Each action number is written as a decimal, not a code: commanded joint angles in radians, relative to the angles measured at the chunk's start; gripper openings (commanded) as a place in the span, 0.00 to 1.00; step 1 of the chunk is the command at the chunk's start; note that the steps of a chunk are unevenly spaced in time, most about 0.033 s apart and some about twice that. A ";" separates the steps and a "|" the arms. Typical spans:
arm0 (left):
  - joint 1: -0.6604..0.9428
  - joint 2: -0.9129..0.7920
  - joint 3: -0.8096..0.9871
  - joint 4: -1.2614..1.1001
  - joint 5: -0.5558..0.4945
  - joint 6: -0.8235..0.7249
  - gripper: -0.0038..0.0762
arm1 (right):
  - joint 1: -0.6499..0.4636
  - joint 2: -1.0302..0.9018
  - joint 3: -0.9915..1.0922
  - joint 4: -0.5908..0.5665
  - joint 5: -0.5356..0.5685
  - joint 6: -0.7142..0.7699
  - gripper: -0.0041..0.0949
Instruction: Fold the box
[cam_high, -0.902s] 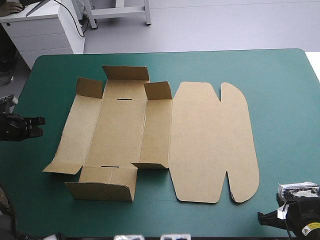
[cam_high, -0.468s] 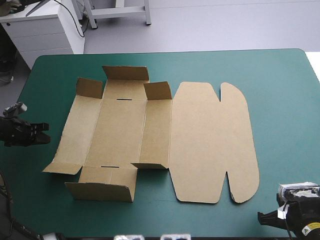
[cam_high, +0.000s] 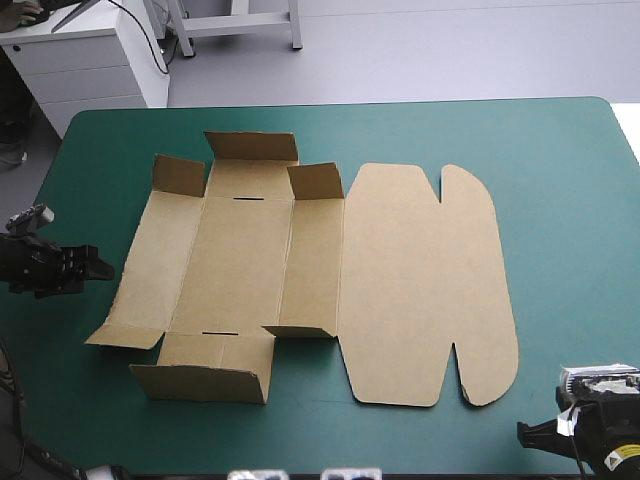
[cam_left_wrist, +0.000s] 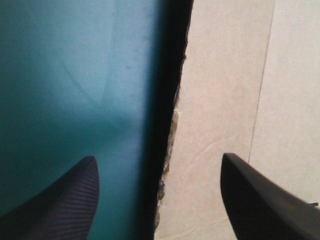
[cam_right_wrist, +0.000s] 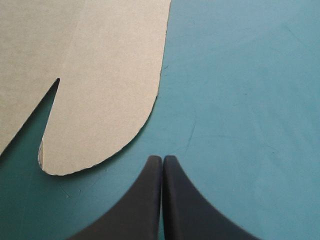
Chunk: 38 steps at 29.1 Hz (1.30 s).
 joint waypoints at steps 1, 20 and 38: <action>0.000 -0.035 0.004 -0.049 -0.015 0.005 0.66 | 0.002 0.019 -0.024 -0.001 -0.062 0.000 0.03; -0.172 0.156 0.018 -0.157 0.086 0.059 0.64 | 0.002 0.019 -0.024 -0.001 -0.062 0.000 0.03; -0.237 0.166 0.012 -0.022 0.094 0.084 0.04 | 0.002 0.019 -0.024 -0.001 -0.062 0.000 0.03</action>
